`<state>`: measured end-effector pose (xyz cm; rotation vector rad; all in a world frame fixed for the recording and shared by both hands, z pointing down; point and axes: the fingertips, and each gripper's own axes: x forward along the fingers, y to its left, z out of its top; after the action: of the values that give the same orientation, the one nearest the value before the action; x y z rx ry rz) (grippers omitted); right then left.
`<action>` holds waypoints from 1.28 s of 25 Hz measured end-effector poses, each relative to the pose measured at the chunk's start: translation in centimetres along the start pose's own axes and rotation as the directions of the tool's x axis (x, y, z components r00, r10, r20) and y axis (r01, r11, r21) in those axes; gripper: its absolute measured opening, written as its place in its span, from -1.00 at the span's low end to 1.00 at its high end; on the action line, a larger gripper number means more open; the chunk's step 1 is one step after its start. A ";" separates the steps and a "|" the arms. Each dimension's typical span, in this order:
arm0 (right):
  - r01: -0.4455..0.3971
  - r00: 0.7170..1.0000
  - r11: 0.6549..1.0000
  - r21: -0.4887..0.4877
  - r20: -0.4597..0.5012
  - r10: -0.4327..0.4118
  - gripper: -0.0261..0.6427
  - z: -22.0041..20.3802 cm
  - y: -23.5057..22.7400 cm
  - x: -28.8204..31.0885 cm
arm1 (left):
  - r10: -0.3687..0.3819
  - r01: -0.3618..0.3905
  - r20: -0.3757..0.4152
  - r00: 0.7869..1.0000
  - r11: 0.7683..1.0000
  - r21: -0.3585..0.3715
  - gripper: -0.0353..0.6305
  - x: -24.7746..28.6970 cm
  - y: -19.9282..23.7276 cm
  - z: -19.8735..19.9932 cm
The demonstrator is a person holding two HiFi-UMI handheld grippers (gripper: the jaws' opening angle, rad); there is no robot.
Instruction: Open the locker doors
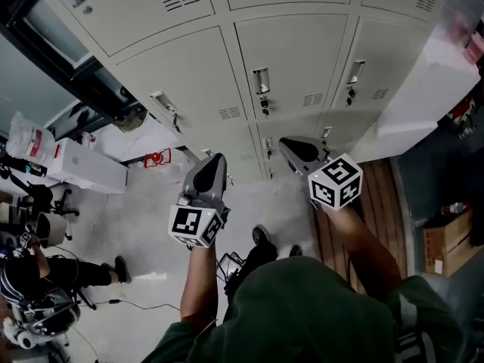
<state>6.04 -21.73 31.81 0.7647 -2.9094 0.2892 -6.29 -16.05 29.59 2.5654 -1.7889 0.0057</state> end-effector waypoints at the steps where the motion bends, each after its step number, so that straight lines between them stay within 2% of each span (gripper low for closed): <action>1: 0.011 1.000 1.000 0.000 -0.001 -0.011 -0.91 0.1 -0.4 0.7 | -0.017 0.017 0.002 1.000 1.000 0.000 -0.89 0.7 0.3 0.0; 7: 0.098 0.994 0.995 0.004 0.038 -0.098 -0.91 1.6 -2.5 4.4 | -0.121 0.121 -0.001 0.993 0.990 0.068 -0.89 3.9 3.0 0.4; 12: 0.159 0.986 0.987 -0.007 0.047 -0.159 -0.91 2.0 -4.5 6.6 | -0.162 0.162 0.000 0.987 0.984 0.068 -0.89 5.3 6.1 0.5; 18: 0.182 0.983 0.983 -0.041 0.046 -0.180 -0.91 3.2 -6.3 8.5 | -0.191 0.192 -0.014 0.981 0.980 0.046 -0.89 6.5 6.7 0.0; 27: 0.160 0.987 0.982 -0.103 0.030 -0.158 -0.89 4.3 -8.0 11.7 | -0.156 0.157 -0.028 0.987 0.987 0.039 -0.89 7.3 7.8 -0.3; 29: 0.161 0.987 0.980 -0.118 0.020 -0.160 -0.69 4.2 -8.4 12.2 | -0.147 0.148 -0.032 0.989 0.988 0.033 -0.89 7.4 7.9 -0.5; 32: 0.159 0.987 0.979 -0.128 0.013 -0.159 -0.64 4.1 -9.0 12.9 | -0.141 0.142 -0.036 0.989 0.990 0.026 -0.89 7.7 8.0 -0.7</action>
<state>-0.89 -36.40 31.26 0.9691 -2.8137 0.0840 -11.10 -26.02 30.46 2.6887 -1.6041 0.0735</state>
